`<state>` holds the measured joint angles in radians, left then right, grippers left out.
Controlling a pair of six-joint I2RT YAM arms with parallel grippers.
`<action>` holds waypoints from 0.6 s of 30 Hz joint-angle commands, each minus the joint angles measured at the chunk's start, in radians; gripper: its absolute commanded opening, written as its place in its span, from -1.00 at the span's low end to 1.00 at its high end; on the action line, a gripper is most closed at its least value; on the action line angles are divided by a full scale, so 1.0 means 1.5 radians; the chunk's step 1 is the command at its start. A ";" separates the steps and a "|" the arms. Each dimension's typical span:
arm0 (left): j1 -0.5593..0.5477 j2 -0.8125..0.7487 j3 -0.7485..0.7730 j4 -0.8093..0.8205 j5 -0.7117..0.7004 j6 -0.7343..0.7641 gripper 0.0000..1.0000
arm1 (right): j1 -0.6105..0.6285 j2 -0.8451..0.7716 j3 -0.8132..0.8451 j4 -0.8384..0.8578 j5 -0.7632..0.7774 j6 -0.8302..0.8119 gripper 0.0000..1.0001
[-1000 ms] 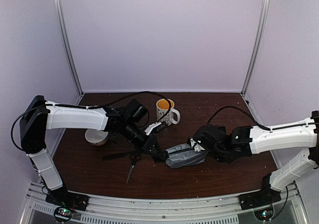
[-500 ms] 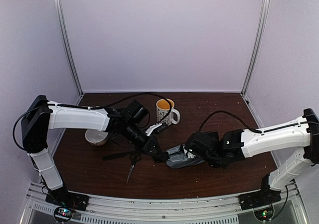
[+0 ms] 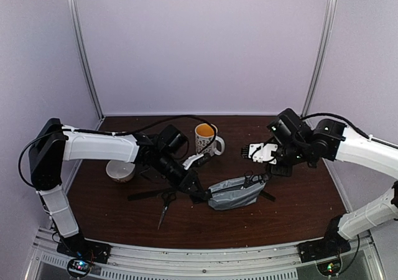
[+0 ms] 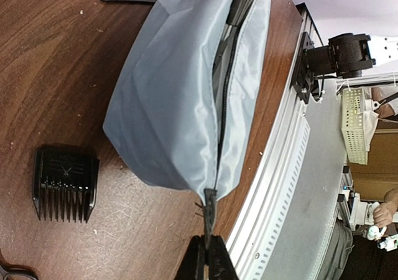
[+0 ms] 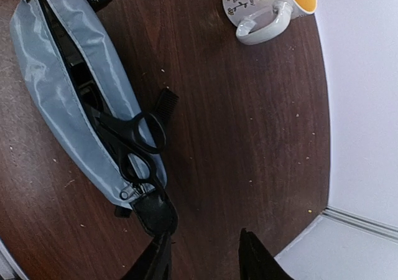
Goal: Sort the hair-cutting tools
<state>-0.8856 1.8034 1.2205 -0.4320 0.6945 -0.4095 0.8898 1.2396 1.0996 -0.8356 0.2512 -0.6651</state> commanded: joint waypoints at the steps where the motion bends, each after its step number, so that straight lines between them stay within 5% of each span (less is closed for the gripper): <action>1: -0.002 0.011 0.023 -0.002 -0.004 0.027 -0.93 | -0.079 0.052 0.039 -0.051 -0.233 0.011 -0.25; 10: -0.002 0.008 0.024 0.000 -0.005 0.030 -0.93 | -0.167 0.255 0.180 -0.147 -0.447 -0.027 -0.01; 18: -0.002 0.006 0.026 0.008 0.000 0.031 -0.93 | -0.181 0.330 0.245 -0.177 -0.479 -0.027 -0.16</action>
<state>-0.8856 1.8057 1.2335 -0.4442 0.6918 -0.3832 0.6331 1.7130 1.4075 -1.0416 -0.3958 -0.6872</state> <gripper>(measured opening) 0.035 0.452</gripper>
